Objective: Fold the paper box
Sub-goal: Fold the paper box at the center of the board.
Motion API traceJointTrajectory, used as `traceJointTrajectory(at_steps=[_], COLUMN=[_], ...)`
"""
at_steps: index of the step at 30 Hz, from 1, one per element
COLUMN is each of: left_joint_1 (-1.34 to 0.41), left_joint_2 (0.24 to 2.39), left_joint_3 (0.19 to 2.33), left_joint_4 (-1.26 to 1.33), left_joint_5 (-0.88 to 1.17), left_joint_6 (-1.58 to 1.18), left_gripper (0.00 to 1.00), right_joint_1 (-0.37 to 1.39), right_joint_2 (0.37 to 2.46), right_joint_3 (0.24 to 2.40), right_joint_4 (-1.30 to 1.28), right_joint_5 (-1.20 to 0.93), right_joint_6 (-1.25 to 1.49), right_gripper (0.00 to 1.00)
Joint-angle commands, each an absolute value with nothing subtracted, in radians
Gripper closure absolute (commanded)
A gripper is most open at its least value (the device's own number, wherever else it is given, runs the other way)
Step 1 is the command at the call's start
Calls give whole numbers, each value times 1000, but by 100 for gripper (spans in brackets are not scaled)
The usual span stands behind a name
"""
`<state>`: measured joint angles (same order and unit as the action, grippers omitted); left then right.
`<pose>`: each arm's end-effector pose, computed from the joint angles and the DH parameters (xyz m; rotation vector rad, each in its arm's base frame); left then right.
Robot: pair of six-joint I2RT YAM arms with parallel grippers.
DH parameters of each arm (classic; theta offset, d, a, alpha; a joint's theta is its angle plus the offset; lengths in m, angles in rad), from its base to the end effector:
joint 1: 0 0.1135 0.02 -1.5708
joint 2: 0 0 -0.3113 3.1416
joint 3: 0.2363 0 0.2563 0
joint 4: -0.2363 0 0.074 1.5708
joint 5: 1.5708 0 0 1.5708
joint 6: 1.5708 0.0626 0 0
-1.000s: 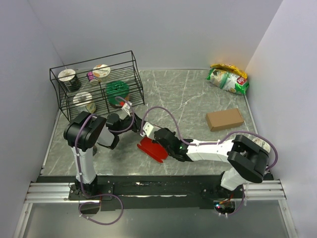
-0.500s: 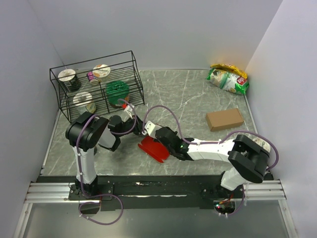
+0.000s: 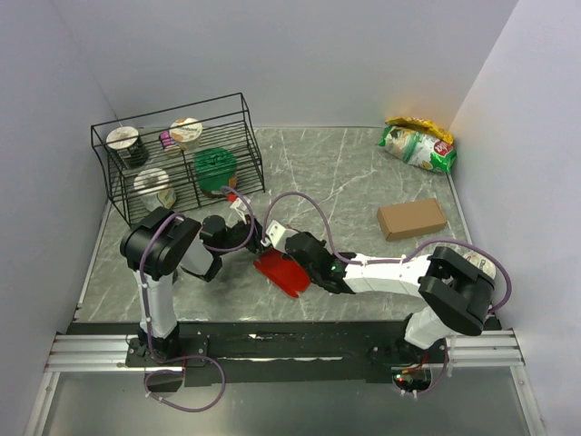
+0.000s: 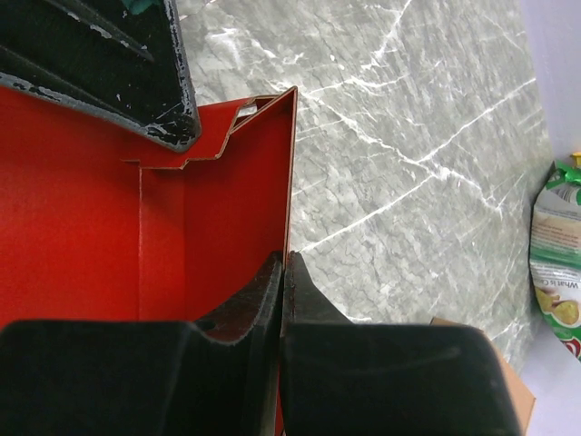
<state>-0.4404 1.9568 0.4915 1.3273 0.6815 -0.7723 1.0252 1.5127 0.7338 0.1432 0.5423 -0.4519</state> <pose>0.2949 -0.1826 0.1436 0.2547 1.8962 -1.4397 0.1958 0.2603 0.2162 -1.1927 1.7467 -0.2595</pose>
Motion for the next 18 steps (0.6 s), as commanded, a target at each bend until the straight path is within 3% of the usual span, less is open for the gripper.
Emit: traceJointTrajectory(at_steps=[1,7,18], left_joint_1=[-460,-460,-462], left_joint_2=[1979,2023,1980], left_joint_3=[462,491,555], left_joint_4=[1564,1612,1500], left_joint_5=[686,726,724], left_joint_6=[-822,-816,-681], left_gripper=[57,54,53], right_joint_1=[1045,1054,1063], right_joint_2=[1511,1522,1548], right_joint_3=[739,747,764], right_joint_4=[132,103,80], right_joint_5=[552,540,538], right_joint_6=[-453,-439,-437], right_gripper=[94,85,93])
